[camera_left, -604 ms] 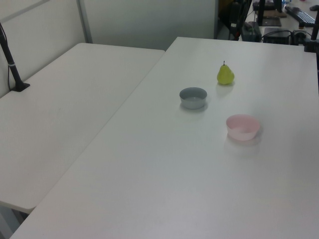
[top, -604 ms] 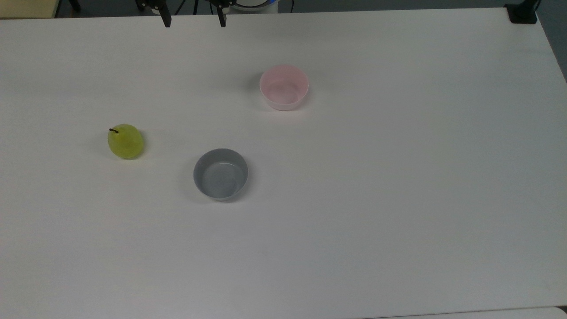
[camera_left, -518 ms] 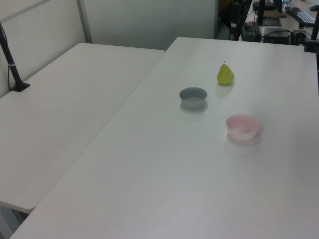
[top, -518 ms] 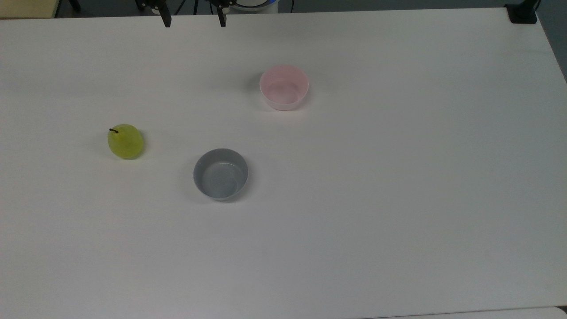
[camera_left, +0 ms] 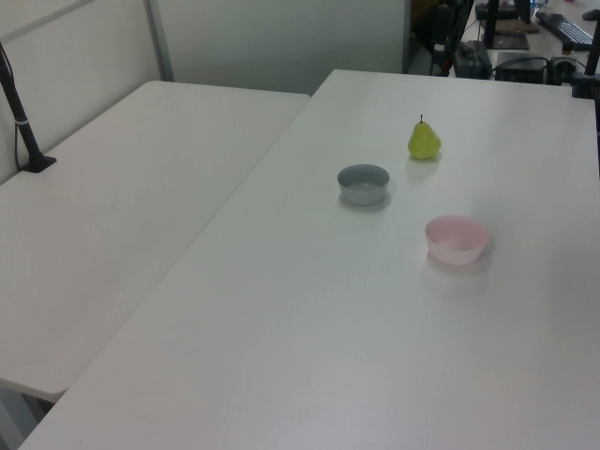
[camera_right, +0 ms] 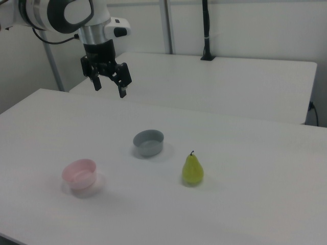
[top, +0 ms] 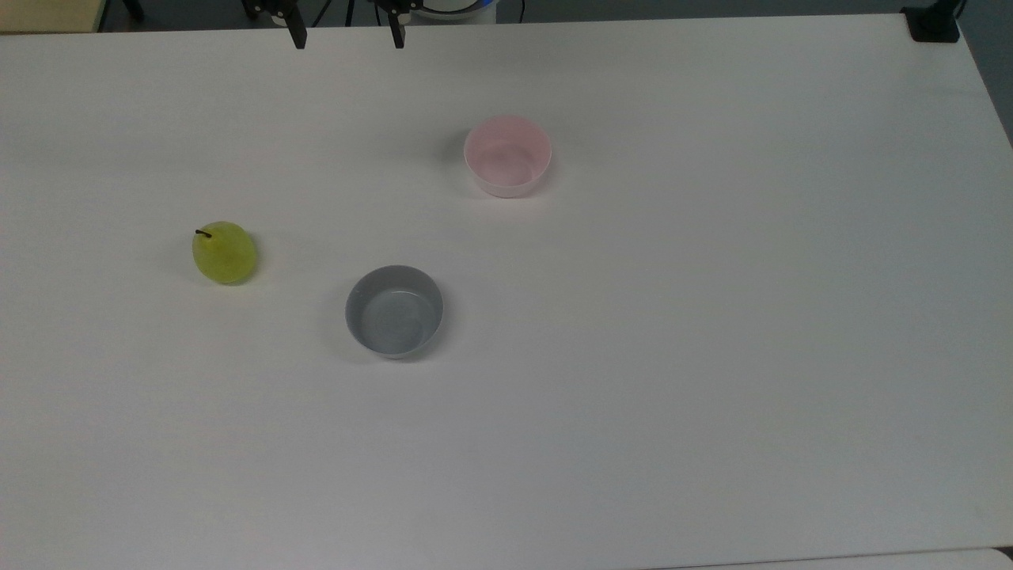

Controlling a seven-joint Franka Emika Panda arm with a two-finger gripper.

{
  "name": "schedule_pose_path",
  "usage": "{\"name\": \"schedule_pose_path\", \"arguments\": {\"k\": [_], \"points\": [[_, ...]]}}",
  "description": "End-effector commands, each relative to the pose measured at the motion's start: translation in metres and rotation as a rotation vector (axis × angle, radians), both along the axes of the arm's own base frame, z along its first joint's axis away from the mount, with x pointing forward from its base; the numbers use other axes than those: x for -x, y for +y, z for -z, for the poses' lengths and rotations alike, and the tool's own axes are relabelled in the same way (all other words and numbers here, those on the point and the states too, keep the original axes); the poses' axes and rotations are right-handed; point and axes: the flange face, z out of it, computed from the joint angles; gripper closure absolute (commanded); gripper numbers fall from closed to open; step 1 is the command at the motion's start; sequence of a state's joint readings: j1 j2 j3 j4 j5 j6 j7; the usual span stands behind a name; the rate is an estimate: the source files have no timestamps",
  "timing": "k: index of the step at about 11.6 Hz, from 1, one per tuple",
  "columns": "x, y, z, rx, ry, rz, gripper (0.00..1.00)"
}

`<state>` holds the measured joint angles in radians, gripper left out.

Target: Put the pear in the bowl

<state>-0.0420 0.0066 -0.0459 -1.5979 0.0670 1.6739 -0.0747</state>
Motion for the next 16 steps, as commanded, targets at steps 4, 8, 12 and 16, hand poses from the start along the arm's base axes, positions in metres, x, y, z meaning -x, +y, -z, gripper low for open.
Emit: {"name": "schedule_pose_path", "arguments": {"k": [4,8,12,16], "points": [[0.001,-0.001,-0.001,0.015,0.003,-0.023,0.00],[0.004,-0.020,0.003,0.032,0.005,-0.229,0.00],[0.004,-0.044,0.005,0.094,0.022,-0.275,0.00],[-0.005,-0.082,0.030,0.157,0.069,-0.376,0.00]]}}
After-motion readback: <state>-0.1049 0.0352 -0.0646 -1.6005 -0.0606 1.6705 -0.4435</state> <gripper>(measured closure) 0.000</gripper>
